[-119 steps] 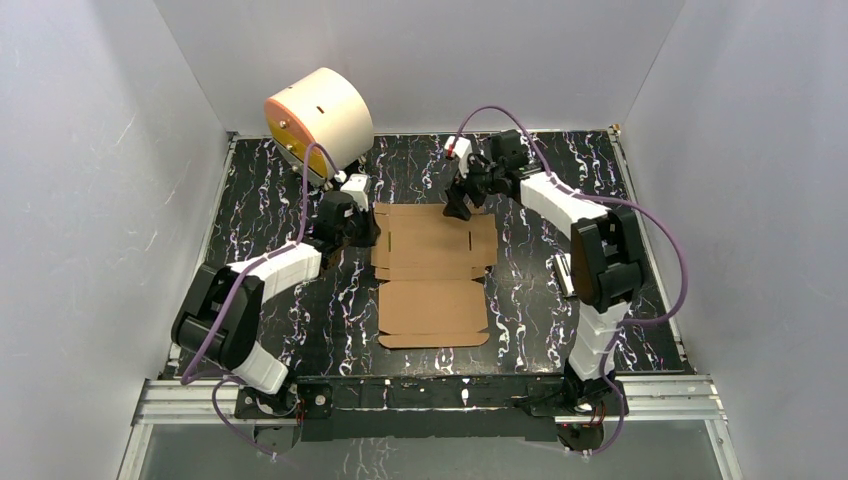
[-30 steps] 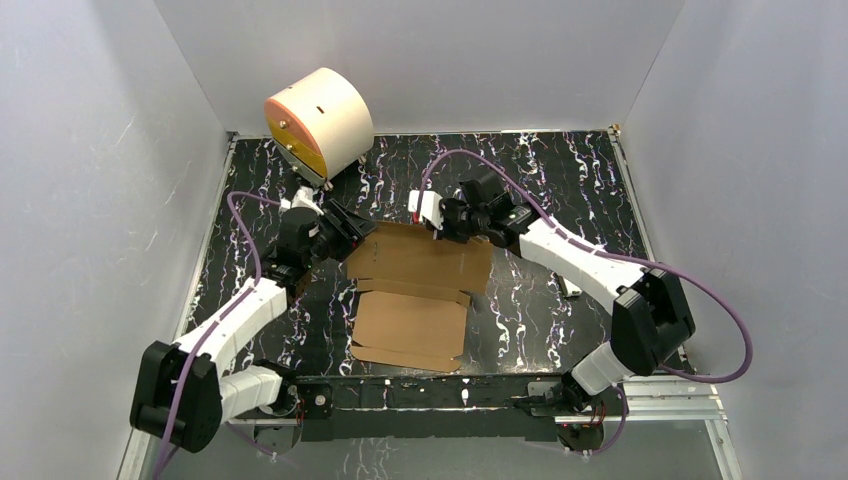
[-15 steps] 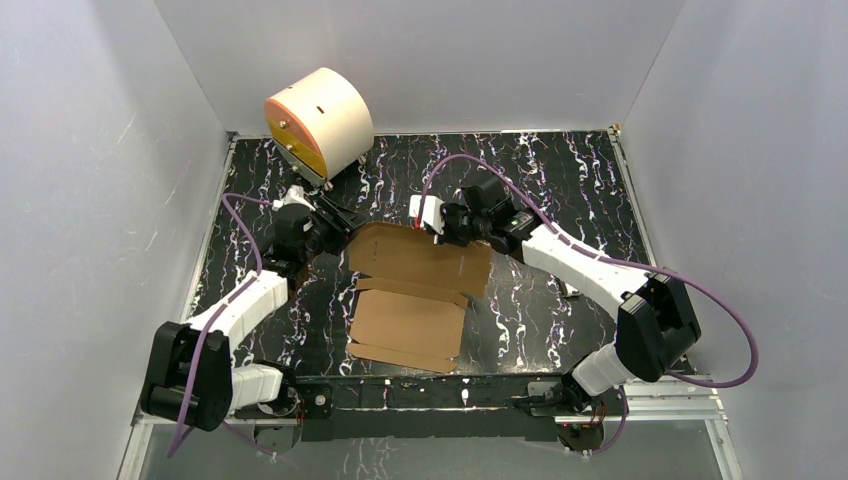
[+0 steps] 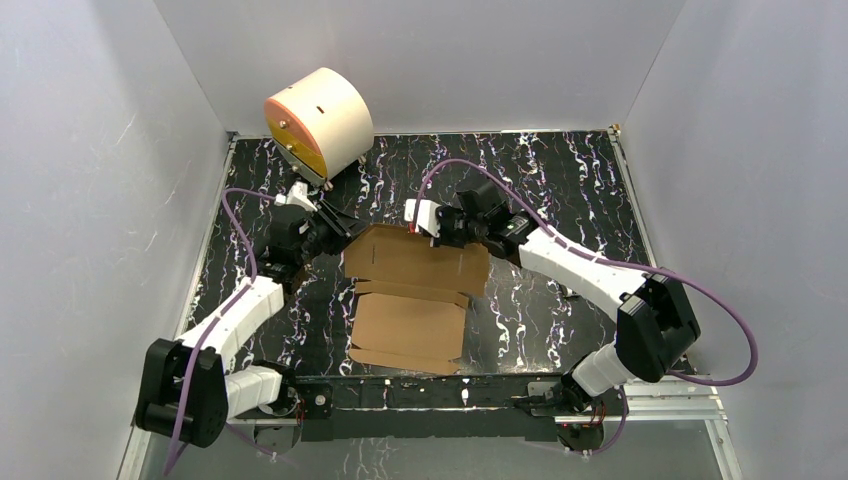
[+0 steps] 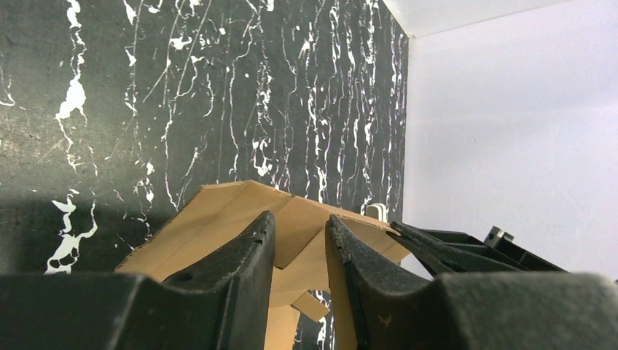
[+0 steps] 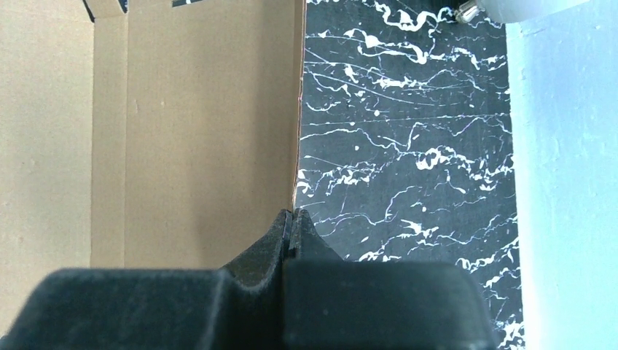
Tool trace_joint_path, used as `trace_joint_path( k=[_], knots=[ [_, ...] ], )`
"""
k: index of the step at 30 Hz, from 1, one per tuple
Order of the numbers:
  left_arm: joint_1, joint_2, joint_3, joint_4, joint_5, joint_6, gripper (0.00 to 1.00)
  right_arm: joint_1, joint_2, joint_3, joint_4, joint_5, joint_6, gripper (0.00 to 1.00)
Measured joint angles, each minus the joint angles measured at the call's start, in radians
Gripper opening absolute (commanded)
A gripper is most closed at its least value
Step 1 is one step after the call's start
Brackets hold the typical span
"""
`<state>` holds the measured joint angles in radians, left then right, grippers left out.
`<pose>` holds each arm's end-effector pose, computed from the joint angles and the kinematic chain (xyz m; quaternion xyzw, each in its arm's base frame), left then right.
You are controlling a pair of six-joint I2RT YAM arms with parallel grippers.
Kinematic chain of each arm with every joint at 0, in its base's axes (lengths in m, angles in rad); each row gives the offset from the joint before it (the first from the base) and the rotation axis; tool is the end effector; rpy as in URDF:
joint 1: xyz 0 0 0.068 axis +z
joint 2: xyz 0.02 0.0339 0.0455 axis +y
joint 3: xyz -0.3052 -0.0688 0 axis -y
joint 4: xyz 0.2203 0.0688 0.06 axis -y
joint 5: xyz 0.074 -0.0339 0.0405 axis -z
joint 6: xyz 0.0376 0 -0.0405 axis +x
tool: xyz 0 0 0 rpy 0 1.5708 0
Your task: Fold the paper box
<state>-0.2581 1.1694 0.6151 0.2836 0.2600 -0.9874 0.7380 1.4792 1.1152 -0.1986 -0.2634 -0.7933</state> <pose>0.2160 -0.0670 0.3000 -0.2082 0.7654 -0.4339 0.4273 0.2247 0.2176 0.3362 -0.6473 0.5818 0.1017 0.4818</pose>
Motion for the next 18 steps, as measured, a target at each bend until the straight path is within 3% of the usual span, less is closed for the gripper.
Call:
trace_joint_path(
  k=[9, 18],
  knots=[
    [0.001, -0.037, -0.01, -0.016, 0.032, 0.027, 0.3, 0.046, 0.026, 0.0, 0.055, 0.084, -0.071, 0.0],
    [0.001, 0.03, -0.012, -0.031, 0.053, 0.076, 0.34, 0.103, 0.034, -0.023, 0.144, 0.18, -0.243, 0.0]
  ],
)
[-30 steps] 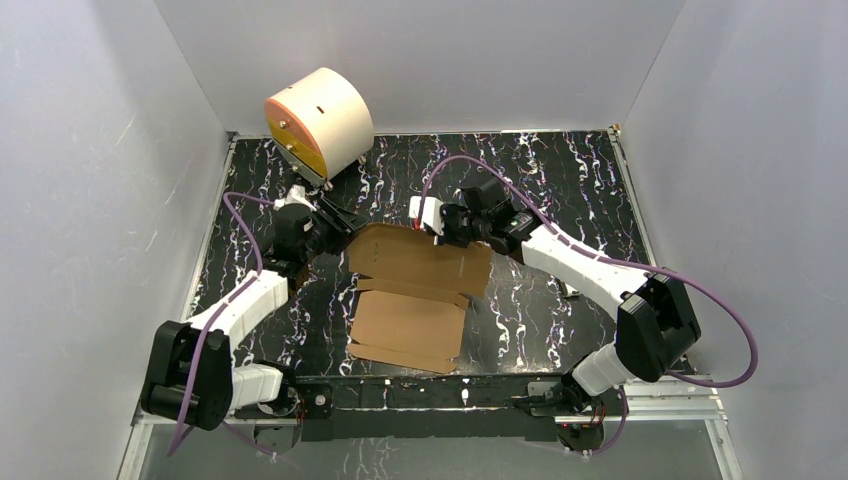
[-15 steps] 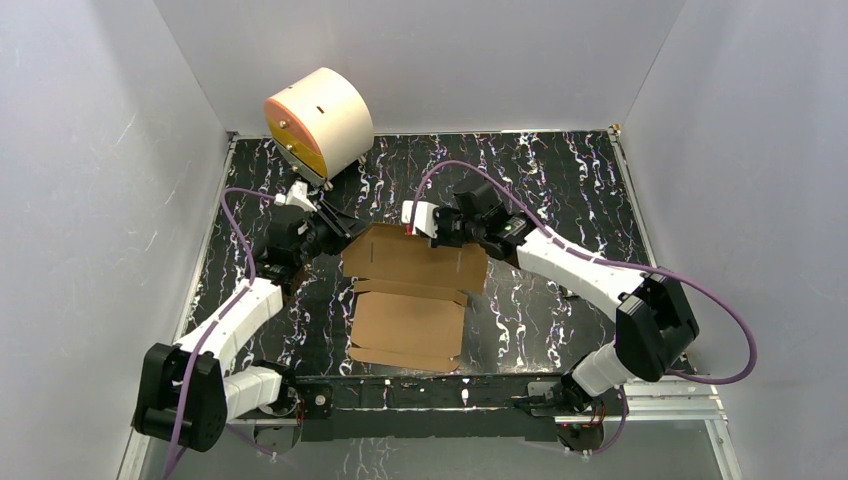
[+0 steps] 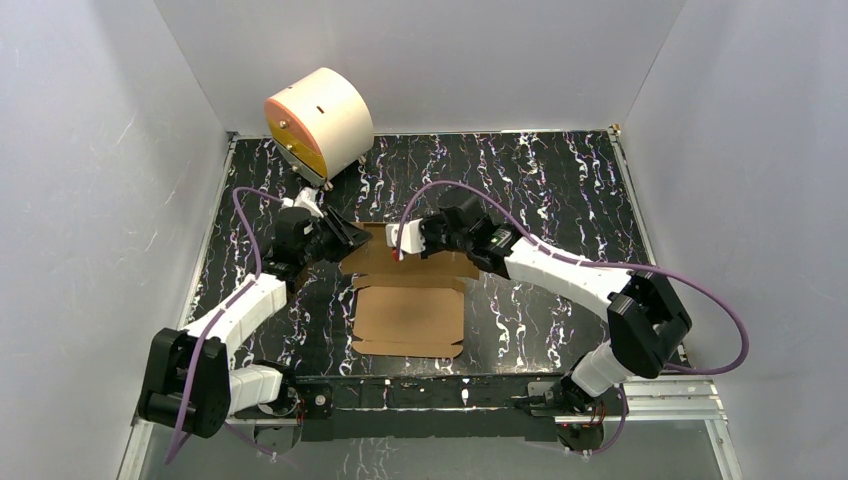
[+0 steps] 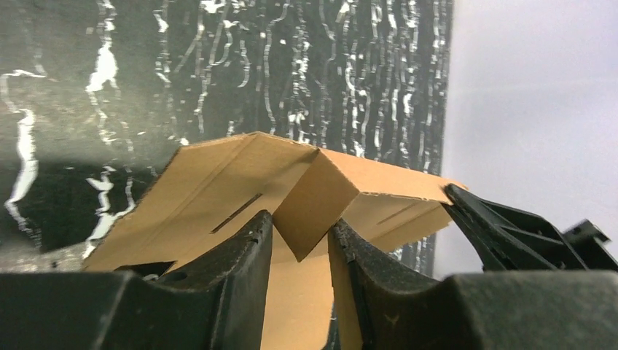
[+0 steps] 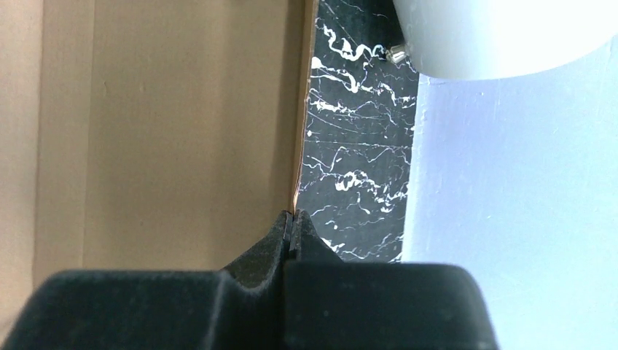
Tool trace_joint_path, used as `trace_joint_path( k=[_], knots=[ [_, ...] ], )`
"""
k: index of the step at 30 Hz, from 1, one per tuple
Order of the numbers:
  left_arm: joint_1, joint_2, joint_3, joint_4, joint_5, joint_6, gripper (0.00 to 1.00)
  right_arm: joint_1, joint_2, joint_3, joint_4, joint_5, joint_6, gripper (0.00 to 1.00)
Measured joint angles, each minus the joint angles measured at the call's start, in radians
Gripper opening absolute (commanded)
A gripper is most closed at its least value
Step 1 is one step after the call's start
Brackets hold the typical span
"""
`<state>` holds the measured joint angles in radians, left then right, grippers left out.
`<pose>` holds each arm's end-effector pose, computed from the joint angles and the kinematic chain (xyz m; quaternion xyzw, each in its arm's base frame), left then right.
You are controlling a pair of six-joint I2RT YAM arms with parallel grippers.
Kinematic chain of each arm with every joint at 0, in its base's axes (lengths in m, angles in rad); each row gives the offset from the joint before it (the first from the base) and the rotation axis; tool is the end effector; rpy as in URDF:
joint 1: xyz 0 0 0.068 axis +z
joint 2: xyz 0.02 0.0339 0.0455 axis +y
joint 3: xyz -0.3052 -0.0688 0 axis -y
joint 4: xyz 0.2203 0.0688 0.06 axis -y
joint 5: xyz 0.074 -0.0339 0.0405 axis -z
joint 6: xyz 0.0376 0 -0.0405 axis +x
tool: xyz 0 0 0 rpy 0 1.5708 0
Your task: Fold the paper box
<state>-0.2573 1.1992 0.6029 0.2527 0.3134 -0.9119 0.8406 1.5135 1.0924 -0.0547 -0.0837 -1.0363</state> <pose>0.2180 -0.0694 0.2868 -0.1745 0.7936 -0.4203 0.4039 0.2159 0.2459 0.3318 -0.7010 0.4866 -0.0153 0.5211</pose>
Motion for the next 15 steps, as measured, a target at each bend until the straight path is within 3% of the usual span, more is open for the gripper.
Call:
trace_joint_path(
  k=[8, 15],
  knots=[
    [0.0, -0.036, 0.041, -0.132, -0.187, 0.138, 0.41, 0.023, 0.0, -0.039, 0.026, 0.059, -0.143, 0.0],
    [0.015, -0.097, 0.055, -0.154, -0.412, 0.27, 0.44, 0.025, 0.0, -0.063, 0.035, 0.085, -0.198, 0.0]
  ],
)
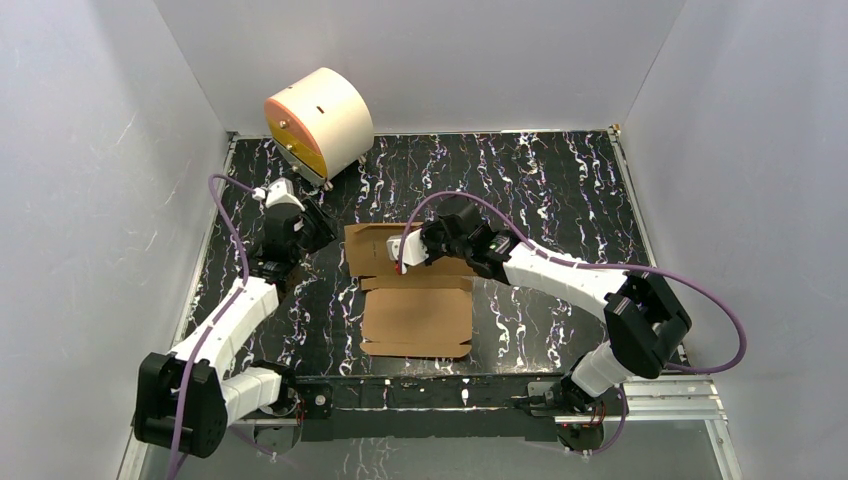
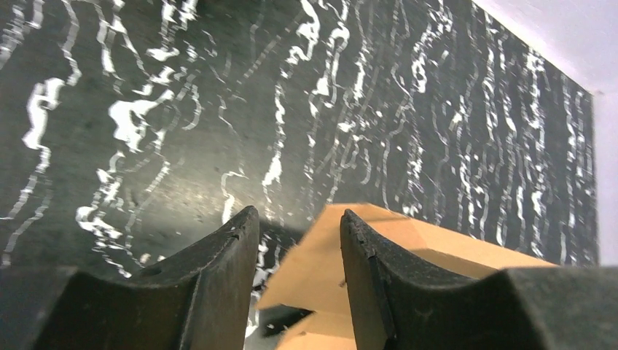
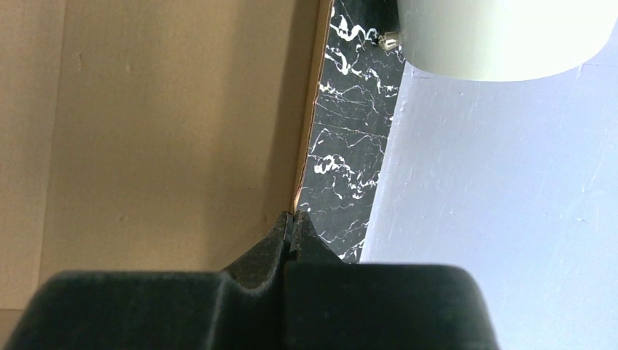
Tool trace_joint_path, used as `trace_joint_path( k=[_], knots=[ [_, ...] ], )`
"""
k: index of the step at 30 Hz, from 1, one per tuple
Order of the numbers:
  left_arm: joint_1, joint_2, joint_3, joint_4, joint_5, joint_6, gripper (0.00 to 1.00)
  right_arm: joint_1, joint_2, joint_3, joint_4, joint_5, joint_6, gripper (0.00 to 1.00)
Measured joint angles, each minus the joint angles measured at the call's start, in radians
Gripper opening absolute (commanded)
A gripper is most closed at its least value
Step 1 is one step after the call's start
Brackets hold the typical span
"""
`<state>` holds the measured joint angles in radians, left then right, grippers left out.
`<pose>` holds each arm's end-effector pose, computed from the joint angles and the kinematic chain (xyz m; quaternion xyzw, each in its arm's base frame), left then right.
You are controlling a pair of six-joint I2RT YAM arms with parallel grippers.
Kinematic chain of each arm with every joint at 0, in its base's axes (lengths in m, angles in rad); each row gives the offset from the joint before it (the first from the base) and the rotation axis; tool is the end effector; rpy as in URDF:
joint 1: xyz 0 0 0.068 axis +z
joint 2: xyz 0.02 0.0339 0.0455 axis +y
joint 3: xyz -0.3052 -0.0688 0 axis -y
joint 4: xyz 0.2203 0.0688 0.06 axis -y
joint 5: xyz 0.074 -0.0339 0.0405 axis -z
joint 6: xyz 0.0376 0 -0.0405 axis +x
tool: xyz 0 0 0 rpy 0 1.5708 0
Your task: Fold the paper box
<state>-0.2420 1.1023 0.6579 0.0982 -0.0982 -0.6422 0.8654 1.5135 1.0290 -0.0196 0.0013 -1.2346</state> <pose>0.2064 -0.0472 0.3075 -0.1901 0.7954 -0.2093 0.5360 0.2095 0.2460 0.3148 -0.7468 0.4288 -0.0939 0.4997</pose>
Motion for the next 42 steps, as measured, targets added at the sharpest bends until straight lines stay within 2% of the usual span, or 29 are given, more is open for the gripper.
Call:
trace_joint_path(
  k=[7, 18, 30, 42],
  knots=[
    [0.063, 0.02, -0.016, 0.088, 0.018, 0.099, 0.45, 0.0, 0.0, 0.0, -0.001, 0.02, -0.046, 0.0],
    [0.155, 0.134, -0.048, 0.251, 0.288, 0.157, 0.44, 0.0, 0.0, -0.013, -0.004, 0.029, -0.089, 0.0],
    [0.162, 0.31, -0.047, 0.309, 0.507, 0.193, 0.38, 0.0, -0.002, -0.013, -0.031, 0.03, -0.101, 0.0],
    [0.163, 0.297, -0.045, 0.33, 0.607, 0.201, 0.39, 0.0, -0.002, -0.013, -0.032, 0.041, -0.101, 0.0]
  ],
)
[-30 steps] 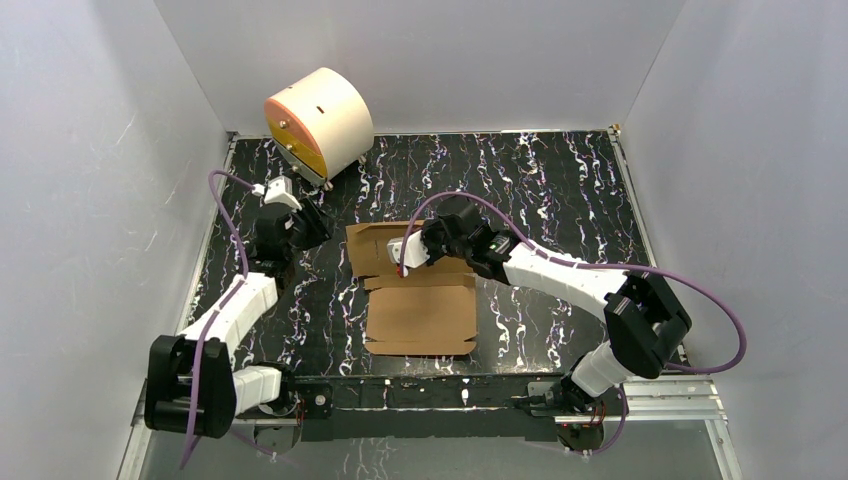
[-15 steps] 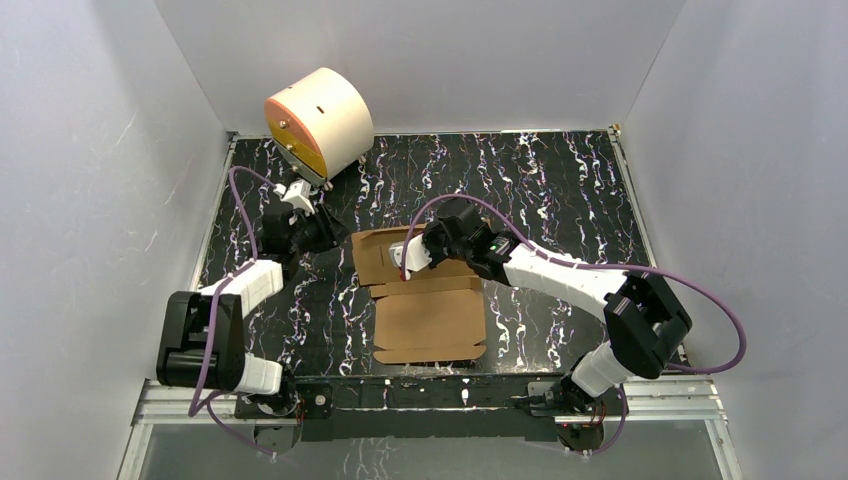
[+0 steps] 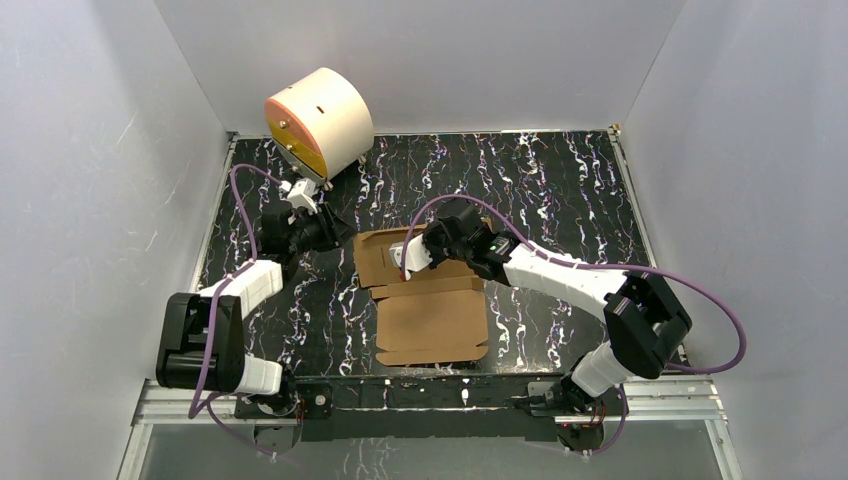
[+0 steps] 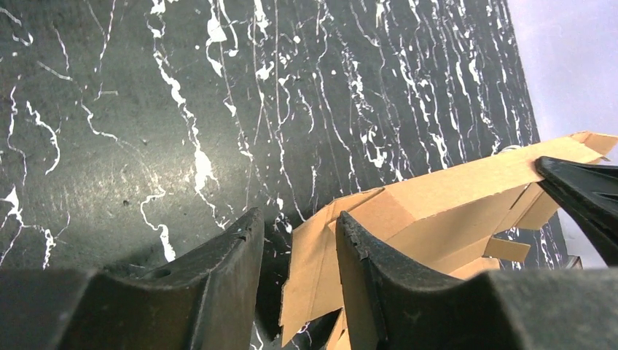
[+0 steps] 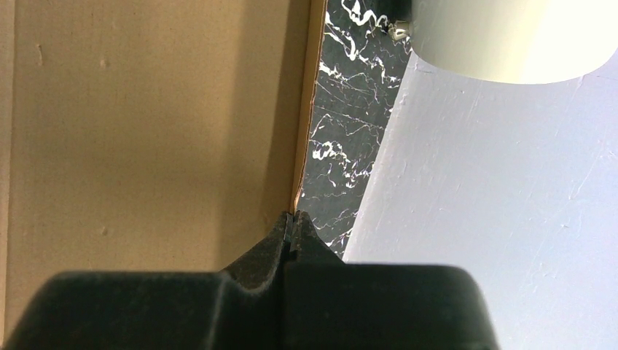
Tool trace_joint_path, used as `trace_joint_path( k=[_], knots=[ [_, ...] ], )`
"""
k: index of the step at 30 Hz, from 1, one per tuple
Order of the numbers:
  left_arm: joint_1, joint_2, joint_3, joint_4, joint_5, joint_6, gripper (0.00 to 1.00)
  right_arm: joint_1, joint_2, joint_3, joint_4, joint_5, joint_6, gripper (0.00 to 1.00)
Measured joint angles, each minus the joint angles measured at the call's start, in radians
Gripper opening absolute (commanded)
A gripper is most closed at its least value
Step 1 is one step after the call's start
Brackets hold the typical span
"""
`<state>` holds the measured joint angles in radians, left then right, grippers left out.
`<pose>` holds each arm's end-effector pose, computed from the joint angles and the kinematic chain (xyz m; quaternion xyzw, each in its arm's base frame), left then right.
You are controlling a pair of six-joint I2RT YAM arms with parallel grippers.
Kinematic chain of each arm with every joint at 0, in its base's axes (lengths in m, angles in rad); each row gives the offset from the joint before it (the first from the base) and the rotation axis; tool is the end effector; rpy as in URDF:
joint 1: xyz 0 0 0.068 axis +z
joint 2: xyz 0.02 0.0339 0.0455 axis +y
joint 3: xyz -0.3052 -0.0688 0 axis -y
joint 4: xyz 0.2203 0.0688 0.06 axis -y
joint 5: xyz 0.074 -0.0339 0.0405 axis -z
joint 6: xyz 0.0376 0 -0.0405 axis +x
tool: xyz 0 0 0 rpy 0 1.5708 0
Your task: Fold the paper box
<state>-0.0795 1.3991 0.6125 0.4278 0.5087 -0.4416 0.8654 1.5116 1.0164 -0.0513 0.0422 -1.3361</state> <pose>0.2637 -0.0394 0.2631 -0.0023 0.8083 -0.3418 0.4794 0.2084 0.2423 0.3083 -0.7723 0.4039 -0.1321 0.4721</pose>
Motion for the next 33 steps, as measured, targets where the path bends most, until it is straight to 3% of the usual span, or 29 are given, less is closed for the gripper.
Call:
trace_joint_path(
  k=[14, 33],
  knots=[
    [0.0, 0.04, 0.0, 0.003, 0.042, 0.027, 0.35, 0.0, -0.035, 0.0, 0.002, -0.005, -0.003, 0.0],
    [0.002, 0.01, -0.013, 0.064, 0.168, 0.026, 0.0, 0.0, -0.035, 0.0, 0.029, 0.0, -0.03, 0.0]
  ],
)
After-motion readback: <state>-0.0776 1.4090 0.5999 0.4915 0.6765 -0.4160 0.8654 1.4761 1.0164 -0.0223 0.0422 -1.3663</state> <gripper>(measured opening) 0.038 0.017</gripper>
